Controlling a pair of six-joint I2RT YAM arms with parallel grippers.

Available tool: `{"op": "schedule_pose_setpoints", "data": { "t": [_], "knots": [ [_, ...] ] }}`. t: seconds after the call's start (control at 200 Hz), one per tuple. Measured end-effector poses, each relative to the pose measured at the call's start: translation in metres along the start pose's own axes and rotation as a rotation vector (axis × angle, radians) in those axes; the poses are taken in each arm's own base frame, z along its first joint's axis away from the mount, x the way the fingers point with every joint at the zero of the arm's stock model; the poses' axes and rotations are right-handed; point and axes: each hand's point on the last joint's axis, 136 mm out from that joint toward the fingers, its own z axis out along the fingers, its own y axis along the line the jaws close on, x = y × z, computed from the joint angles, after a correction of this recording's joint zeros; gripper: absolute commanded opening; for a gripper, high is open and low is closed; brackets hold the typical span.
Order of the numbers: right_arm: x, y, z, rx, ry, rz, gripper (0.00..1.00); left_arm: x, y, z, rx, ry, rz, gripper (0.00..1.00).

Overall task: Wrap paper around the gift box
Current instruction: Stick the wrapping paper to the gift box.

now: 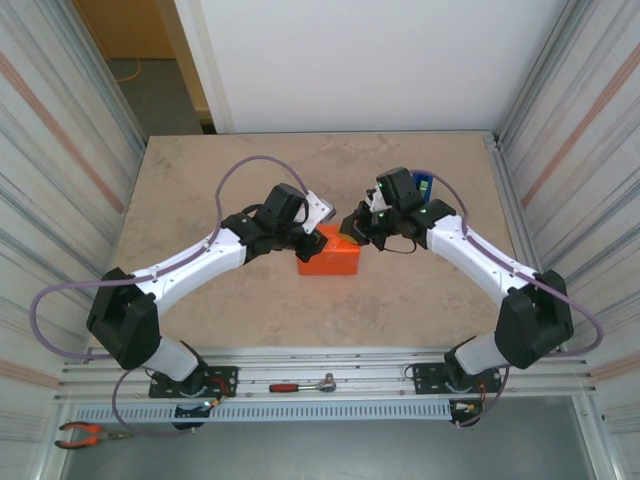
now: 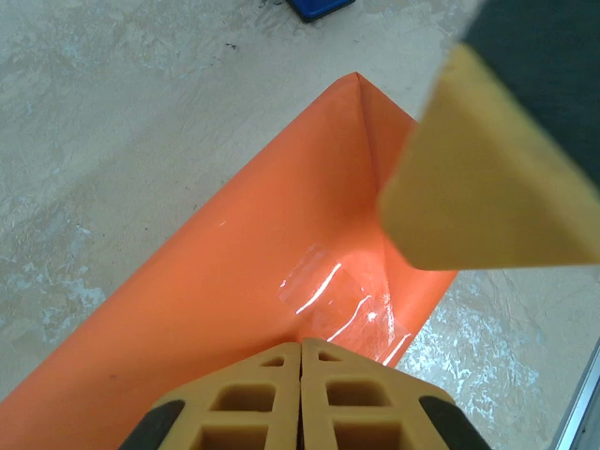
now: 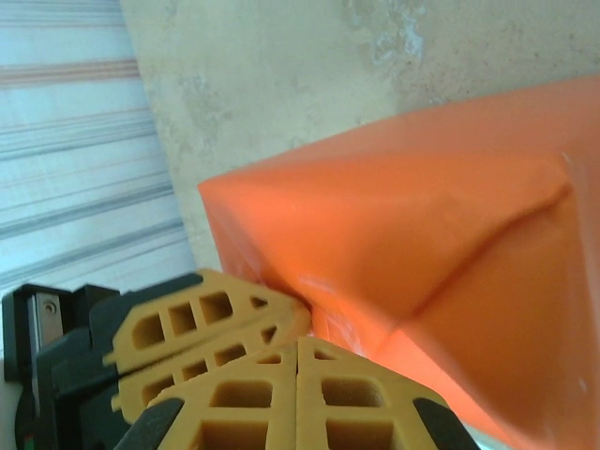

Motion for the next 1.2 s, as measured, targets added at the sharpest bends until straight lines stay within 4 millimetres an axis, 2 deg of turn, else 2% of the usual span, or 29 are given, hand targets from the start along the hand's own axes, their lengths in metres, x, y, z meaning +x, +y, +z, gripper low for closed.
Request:
{"op": "schedule_pose_setpoints", "data": {
  "t": [0.261, 0.606, 0.957, 1.203],
  "knots": [
    [-0.005, 0.001, 0.018, -0.002, 0.027, 0.001, 0.0, 0.0, 0.0, 0.0, 0.0, -0.003, 0.001, 0.09],
    [-0.009, -0.001, 0.027, 0.008, 0.037, 0.008, 0.0, -0.001, 0.001, 0.001, -0.003, -0.01, 0.003, 0.09],
    [-0.007, -0.003, 0.025, 0.015, 0.041, 0.009, 0.0, -0.001, 0.001, 0.001, -0.004, -0.011, 0.003, 0.09],
    [0.007, 0.002, 0.018, 0.005, 0.056, -0.013, 0.0, -0.002, 0.001, 0.001, -0.004, -0.011, 0.003, 0.09]
  ]
}}
